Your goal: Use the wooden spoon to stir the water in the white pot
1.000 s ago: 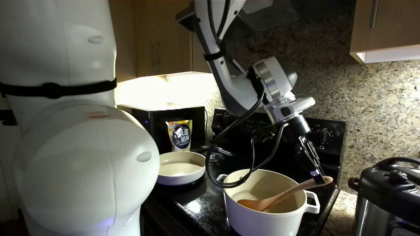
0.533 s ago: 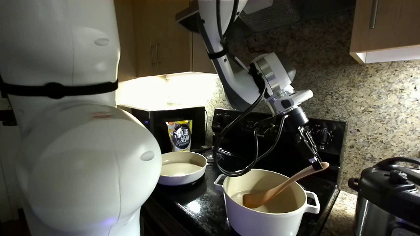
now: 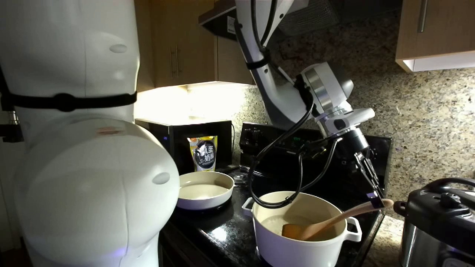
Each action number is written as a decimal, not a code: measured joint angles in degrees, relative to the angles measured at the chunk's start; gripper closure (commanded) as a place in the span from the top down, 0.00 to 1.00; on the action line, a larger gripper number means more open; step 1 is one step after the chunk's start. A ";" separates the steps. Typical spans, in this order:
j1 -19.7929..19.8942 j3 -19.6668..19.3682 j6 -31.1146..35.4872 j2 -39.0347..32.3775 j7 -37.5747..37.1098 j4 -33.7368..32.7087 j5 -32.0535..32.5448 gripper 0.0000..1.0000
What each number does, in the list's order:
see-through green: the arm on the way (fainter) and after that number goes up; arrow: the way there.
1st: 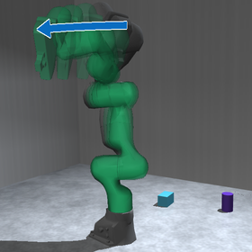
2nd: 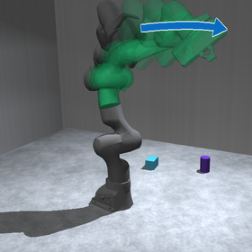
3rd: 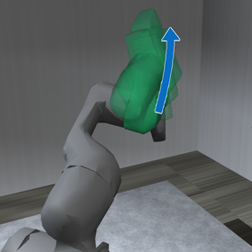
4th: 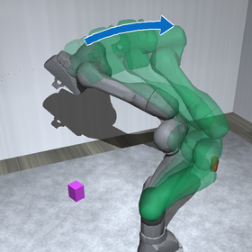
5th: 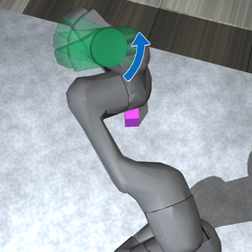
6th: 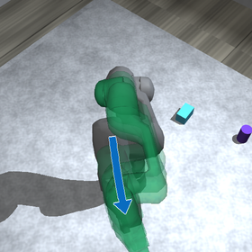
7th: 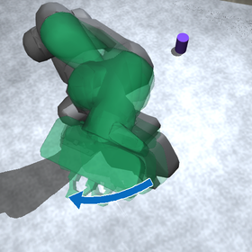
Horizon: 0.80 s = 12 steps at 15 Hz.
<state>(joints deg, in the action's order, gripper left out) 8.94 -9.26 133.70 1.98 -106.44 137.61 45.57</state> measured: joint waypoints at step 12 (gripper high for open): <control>-0.80 1.29 0.15 1.34 0.35 3.85 2.25 0.10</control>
<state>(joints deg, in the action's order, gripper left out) 8.14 -7.97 133.84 3.32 -106.08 141.47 47.82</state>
